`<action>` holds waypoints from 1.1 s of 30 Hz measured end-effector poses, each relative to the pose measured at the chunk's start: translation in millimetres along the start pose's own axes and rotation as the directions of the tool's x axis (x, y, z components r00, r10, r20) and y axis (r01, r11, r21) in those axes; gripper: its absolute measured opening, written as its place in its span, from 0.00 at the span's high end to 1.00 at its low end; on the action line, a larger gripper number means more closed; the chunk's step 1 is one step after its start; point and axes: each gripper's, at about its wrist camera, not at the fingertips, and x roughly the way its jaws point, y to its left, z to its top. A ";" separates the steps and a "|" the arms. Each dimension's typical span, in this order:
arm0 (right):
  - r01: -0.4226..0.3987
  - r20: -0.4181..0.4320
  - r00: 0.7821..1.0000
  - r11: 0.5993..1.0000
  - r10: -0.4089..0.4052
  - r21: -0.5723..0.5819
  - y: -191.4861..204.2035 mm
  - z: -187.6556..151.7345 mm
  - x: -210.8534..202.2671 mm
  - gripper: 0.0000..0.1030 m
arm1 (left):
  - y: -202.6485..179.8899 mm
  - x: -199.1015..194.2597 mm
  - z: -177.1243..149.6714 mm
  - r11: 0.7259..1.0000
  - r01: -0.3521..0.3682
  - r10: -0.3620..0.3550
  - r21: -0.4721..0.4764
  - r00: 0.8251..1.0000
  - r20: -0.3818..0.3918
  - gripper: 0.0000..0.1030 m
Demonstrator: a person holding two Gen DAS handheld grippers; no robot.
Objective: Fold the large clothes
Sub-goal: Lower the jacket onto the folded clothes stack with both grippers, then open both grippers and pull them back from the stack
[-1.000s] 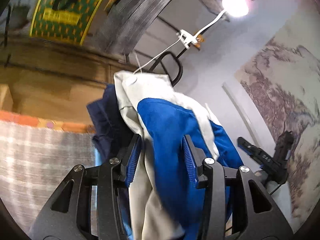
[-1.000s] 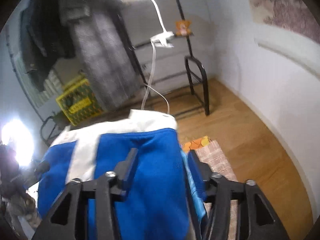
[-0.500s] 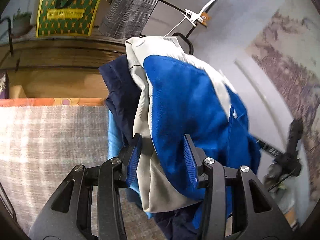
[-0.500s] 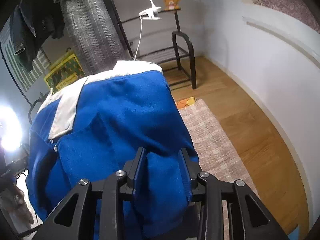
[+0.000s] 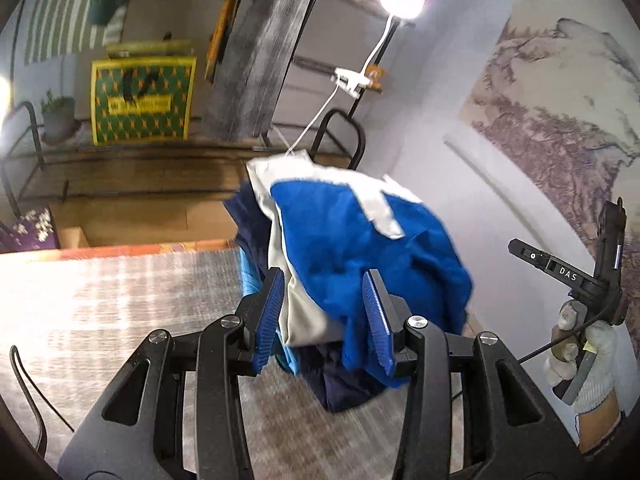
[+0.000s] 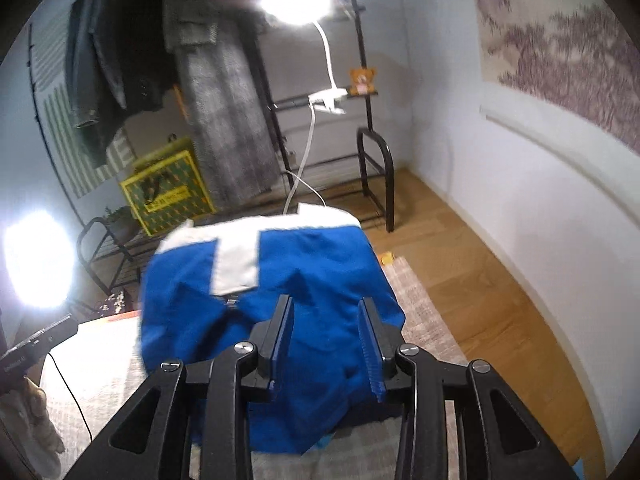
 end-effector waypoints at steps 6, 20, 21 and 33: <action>-0.018 0.075 0.997 0.999 0.021 -0.036 34.6 -0.1 -89.1 0.63 | -5.8 -101.8 3.1 0.999 0.014 -0.017 0.035 0.996 0.082 0.59; -0.004 0.216 0.976 0.988 0.038 -0.157 105.8 -39.9 -302.2 0.58 | -5.7 -353.9 -32.5 0.990 0.032 -0.060 0.137 0.977 0.203 0.59; -0.007 0.221 0.974 0.987 0.042 -0.158 108.3 -44.8 -316.9 0.58 | -7.4 -363.7 -37.0 0.989 0.027 -0.057 0.146 0.977 0.205 0.59; -0.004 0.202 0.979 0.984 0.040 -0.176 125.0 -113.4 -390.6 0.48 | -33.1 -457.6 -110.0 0.979 0.003 -0.038 0.203 0.985 0.165 0.59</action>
